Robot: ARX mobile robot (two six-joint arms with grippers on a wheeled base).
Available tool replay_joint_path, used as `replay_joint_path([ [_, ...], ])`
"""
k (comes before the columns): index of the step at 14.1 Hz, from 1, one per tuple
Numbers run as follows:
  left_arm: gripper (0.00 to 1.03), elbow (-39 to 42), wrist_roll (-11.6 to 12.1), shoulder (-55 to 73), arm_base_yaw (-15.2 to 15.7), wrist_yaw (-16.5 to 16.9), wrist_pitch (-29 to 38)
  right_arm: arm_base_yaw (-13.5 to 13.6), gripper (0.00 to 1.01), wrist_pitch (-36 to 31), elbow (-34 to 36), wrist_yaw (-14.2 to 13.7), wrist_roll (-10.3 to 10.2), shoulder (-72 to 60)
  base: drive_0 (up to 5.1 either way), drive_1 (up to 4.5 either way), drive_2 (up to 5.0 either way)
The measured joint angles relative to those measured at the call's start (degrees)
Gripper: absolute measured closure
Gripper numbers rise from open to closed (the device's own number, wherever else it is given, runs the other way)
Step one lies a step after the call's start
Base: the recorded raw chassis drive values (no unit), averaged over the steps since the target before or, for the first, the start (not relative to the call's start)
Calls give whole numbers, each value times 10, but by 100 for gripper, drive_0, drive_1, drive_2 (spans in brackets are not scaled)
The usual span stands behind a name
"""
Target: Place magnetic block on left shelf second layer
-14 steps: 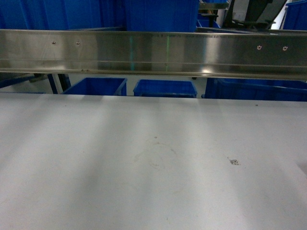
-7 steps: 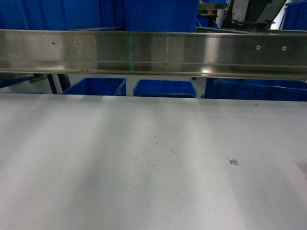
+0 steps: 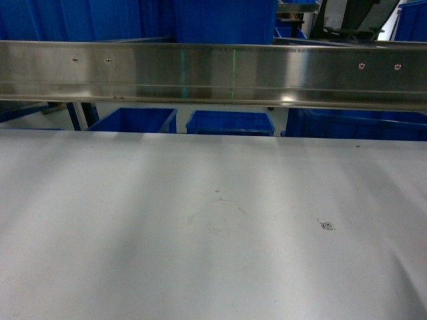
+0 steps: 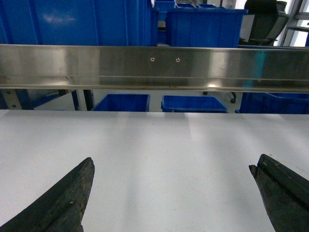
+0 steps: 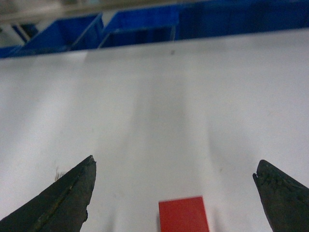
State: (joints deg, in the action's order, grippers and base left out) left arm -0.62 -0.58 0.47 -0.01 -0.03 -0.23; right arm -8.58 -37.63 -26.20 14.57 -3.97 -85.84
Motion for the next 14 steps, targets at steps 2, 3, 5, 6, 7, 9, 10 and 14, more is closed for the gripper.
replay_joint_path([
  [2, 5, 0, 0, 0, 0, 0, 0, -12, 3, 2, -22, 37, 14, -71, 0, 0, 0],
  [3, 5, 0, 0, 0, 0, 0, 0, -12, 3, -11, -30, 37, 32, -91, 0, 0, 0],
  [5, 5, 0, 0, 0, 0, 0, 0, -3, 3, -19, -38, 37, 58, -138, 0, 0, 0],
  [6, 5, 0, 0, 0, 0, 0, 0, 0, 3, -21, -44, 33, 70, -167, 0, 0, 0],
  [7, 5, 0, 0, 0, 0, 0, 0, 4, 3, -25, -52, 30, 81, -193, 0, 0, 0],
  [9, 5, 0, 0, 0, 0, 0, 0, 8, 9, -32, -56, 21, 87, -214, 0, 0, 0],
  [10, 5, 0, 0, 0, 0, 0, 0, 8, 35, -42, -56, 22, 85, -221, 0, 0, 0],
  [14, 5, 0, 0, 0, 0, 0, 0, 31, 67, 61, -48, 23, 41, -87, 0, 0, 0],
])
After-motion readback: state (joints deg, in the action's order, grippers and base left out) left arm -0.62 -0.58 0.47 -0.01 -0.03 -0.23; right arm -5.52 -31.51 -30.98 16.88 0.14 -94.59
